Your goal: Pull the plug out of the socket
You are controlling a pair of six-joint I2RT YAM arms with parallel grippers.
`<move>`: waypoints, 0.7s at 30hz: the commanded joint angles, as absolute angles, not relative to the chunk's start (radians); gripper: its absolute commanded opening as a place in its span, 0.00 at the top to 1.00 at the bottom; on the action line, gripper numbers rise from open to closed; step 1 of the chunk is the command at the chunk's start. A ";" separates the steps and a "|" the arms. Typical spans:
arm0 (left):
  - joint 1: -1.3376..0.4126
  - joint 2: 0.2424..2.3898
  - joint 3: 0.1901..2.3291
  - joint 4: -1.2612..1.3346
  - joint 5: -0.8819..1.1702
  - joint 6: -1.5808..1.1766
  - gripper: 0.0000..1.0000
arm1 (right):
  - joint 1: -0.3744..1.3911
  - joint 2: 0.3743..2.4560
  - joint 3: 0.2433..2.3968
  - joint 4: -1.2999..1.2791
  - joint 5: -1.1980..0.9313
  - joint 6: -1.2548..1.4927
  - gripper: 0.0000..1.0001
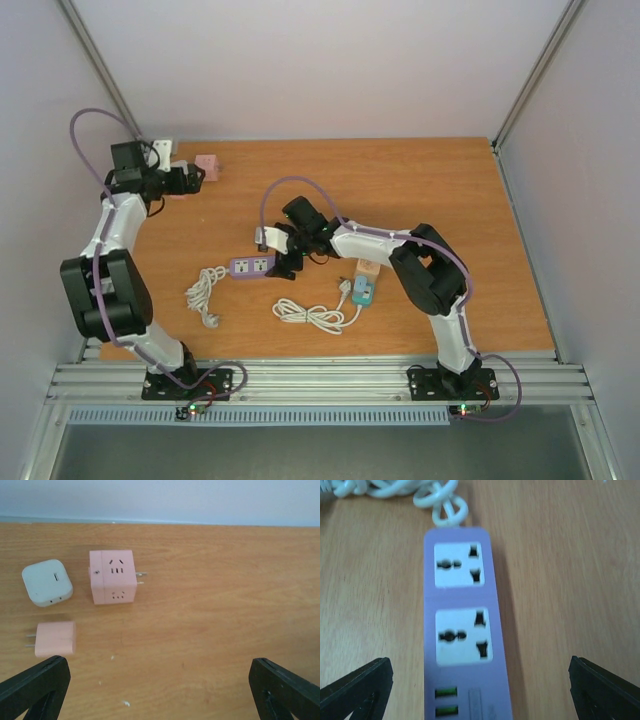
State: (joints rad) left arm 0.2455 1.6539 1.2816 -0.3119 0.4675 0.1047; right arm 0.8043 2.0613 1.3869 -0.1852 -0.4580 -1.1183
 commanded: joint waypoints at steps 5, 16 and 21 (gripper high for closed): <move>0.245 1.416 1.111 -0.348 0.395 0.239 0.00 | 0.859 2.163 1.543 -0.303 -0.417 -1.173 0.05; 0.254 1.309 1.035 -0.304 0.300 0.196 0.00 | 0.873 2.262 1.651 -0.385 -0.422 -1.184 0.14; 0.255 1.307 1.022 -0.293 0.282 0.200 0.00 | 0.868 2.268 1.666 -0.406 -0.430 -1.171 0.27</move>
